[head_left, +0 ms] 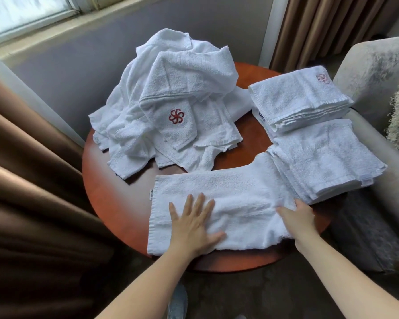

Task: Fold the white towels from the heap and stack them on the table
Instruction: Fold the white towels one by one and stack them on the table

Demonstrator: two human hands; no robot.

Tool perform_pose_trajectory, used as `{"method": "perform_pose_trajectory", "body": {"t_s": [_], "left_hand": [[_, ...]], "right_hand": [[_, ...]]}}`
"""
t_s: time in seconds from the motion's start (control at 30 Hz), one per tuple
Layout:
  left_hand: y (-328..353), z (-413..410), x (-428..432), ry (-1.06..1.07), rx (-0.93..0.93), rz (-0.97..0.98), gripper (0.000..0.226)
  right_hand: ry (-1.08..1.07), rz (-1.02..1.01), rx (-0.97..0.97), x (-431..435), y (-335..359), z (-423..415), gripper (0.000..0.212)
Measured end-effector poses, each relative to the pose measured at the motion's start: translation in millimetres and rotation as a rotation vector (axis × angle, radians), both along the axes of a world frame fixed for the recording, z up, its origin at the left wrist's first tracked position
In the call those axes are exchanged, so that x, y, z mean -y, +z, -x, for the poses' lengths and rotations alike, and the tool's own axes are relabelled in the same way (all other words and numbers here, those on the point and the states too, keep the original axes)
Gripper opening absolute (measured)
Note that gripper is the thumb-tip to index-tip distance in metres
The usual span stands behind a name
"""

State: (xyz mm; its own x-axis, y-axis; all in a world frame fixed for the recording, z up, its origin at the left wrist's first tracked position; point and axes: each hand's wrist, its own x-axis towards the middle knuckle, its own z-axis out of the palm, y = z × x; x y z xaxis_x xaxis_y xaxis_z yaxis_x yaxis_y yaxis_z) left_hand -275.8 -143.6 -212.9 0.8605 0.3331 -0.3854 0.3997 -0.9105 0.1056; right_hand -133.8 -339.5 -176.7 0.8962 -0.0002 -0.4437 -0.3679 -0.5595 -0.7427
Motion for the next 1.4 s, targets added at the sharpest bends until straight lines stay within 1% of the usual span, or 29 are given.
{"method": "perform_pose_trajectory", "body": {"t_s": [0.03, 0.1, 0.23, 0.27, 0.33, 0.37, 0.4, 0.47, 0.53, 0.57, 0.7, 0.77, 0.87, 0.9, 0.97, 1.0, 1.03, 1.1, 1.13, 1.17, 1.23, 1.3, 1.33, 1.4], "left_hand": [[2, -1, 0, -0.007, -0.032, -0.016, 0.101], [5, -5, 1, -0.01, -0.062, -0.017, 0.099], [11, -10, -3, -0.031, -0.07, 0.053, 0.099], [14, -10, -7, -0.05, -0.068, 0.101, 0.096], [21, -8, -14, -0.104, -0.025, 0.16, 0.082], [23, -8, -14, -0.139, 0.004, 0.145, 0.076], [26, 10, -37, -0.143, 0.042, 0.115, 0.071], [24, 26, -56, -0.129, 0.055, 0.064, 0.072], [13, 49, -82, -0.061, 0.026, 0.081, 0.078], [10, 57, -91, -0.053, 0.018, 0.096, 0.08], [6, 60, -103, -0.091, 0.036, 0.119, 0.082], [2, 58, -101, -0.086, 0.062, 0.125, 0.083], [-2, 60, -103, -0.113, 0.147, 0.091, 0.088], [0, 61, -106, -0.145, 0.159, 0.091, 0.086], [3, 64, -118, -0.206, 0.15, 0.145, 0.071], [4, 66, -125, -0.229, 0.151, 0.171, 0.063], [3, 68, -133, -0.243, 0.153, 0.174, 0.063], [-3, 75, -148, -0.223, 0.128, 0.178, 0.076], [-5, 79, -153, -0.168, 0.132, 0.199, 0.082], [-7, 83, -159, -0.102, 0.149, 0.211, 0.087], [-9, 87, -164, -0.02, 0.178, 0.193, 0.084], [-11, 89, -162, 0.006, 0.193, 0.172, 0.079], [-12, 90, -160, 0.004, 0.196, 0.151, 0.075], [-14, 92, -155, -0.019, 0.164, 0.108, 0.07]], "right_hand": [[0.02, 0.027, 0.026, -3, 5, 1, 0.021], [0.081, 0.102, 0.097, -13, 17, 6, 0.025], [0.284, 0.204, 0.221, -43, 52, 24, 0.011], [0.334, 0.232, 0.249, -53, 60, 29, 0.009], [0.41, 0.273, 0.304, -67, 72, 39, 0.01], [0.433, 0.299, 0.326, -68, 77, 41, 0.011], [0.477, 0.315, 0.351, -91, 80, 55, 0.012], [0.509, 0.372, 0.37, -104, 87, 66, 0.018], [0.539, 0.423, 0.384, -122, 85, 79, 0.03], [0.554, 0.443, 0.388, -133, 83, 86, 0.033], [0.629, 0.524, 0.414, -172, 83, 121, 0.032], [0.657, 0.557, 0.424, -194, 81, 139, 0.028], [0.682, 0.523, 0.441, -219, 70, 159, 0.021], [0.706, 0.51, 0.438, -225, 65, 163, 0.02], [0.781, 0.5, 0.426, -228, 50, 171, 0.021], [0.8, 0.477, 0.414, -226, 44, 173, 0.024], [0.812, 0.443, 0.398, -223, 40, 174, 0.03], [0.84, 0.31, 0.365, -215, 33, 176, 0.047], [0.87, 0.255, 0.367, -211, 29, 178, 0.054], [0.912, 0.249, 0.378, -207, 24, 182, 0.063], [1.002, 0.353, 0.476, -200, 10, 190, 0.081], [1.087, 0.452, 0.506, -199, -4, 202, 0.103], [1.104, 0.52, 0.487, -200, -11, 206, 0.109], [1.127, 0.586, 0.506, -203, -15, 211, 0.109]]}}
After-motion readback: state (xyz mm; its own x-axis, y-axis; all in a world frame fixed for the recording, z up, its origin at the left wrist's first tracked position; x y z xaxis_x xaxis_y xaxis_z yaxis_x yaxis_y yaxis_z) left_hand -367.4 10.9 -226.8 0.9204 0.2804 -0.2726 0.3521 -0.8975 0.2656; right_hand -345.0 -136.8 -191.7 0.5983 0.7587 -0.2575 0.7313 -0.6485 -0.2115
